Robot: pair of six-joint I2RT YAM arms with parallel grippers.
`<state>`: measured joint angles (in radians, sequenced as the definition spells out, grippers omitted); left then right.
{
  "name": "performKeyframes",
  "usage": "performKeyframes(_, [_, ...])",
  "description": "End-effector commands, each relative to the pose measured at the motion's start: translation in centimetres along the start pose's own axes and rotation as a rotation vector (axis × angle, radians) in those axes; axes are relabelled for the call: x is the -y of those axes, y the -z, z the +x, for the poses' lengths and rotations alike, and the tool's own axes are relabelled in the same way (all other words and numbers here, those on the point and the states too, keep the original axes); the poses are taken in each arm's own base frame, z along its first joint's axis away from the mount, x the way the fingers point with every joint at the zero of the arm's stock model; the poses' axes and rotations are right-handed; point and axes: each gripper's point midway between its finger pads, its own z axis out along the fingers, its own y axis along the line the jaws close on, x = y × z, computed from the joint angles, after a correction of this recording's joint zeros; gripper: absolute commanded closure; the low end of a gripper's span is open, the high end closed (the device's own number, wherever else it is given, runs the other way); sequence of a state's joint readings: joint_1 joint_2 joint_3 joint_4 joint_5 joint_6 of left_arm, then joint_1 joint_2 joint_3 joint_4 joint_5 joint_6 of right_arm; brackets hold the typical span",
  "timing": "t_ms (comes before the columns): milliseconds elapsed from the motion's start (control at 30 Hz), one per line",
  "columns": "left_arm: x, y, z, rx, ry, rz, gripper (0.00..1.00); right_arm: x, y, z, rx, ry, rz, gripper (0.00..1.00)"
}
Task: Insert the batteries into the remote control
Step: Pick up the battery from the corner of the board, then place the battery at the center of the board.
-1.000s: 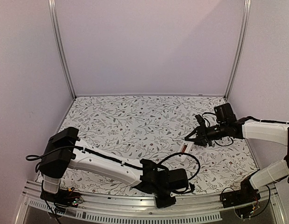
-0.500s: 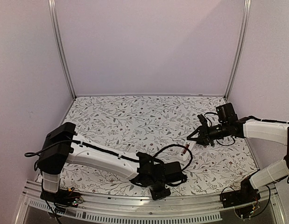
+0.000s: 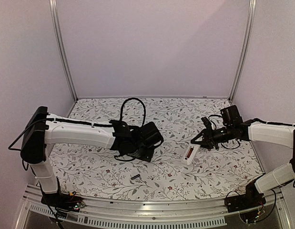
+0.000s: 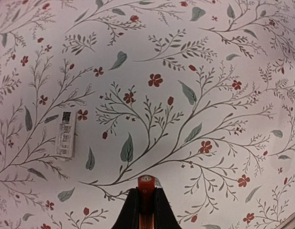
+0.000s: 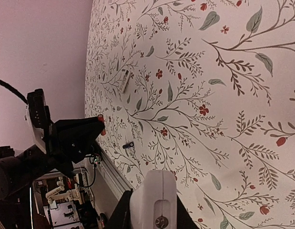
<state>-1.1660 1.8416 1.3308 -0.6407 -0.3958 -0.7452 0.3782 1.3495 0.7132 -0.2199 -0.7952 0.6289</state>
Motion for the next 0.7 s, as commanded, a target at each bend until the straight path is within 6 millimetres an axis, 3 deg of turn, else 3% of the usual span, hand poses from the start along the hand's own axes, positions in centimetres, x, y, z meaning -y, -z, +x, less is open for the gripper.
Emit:
performKeyframes(0, [-4.9, -0.5, -0.6, -0.031, 0.384, -0.154, 1.0, -0.5, 0.2, -0.7, 0.004, 0.017, -0.01, 1.0])
performKeyframes(233, [-4.9, -1.9, 1.0, -0.096, 0.591, -0.176, 1.0, -0.7, 0.2, -0.8, 0.005, 0.021, -0.009, 1.0])
performKeyframes(500, [-4.2, -5.2, 3.5, -0.212, 0.695, -0.188, 1.0, -0.5, 0.2, -0.7, 0.0, 0.018, -0.006, 1.0])
performKeyframes(667, [-4.1, -6.0, 3.8, -0.225, 0.717, -0.188, 1.0, -0.4, 0.2, -0.7, -0.001, 0.02, -0.001, 1.0])
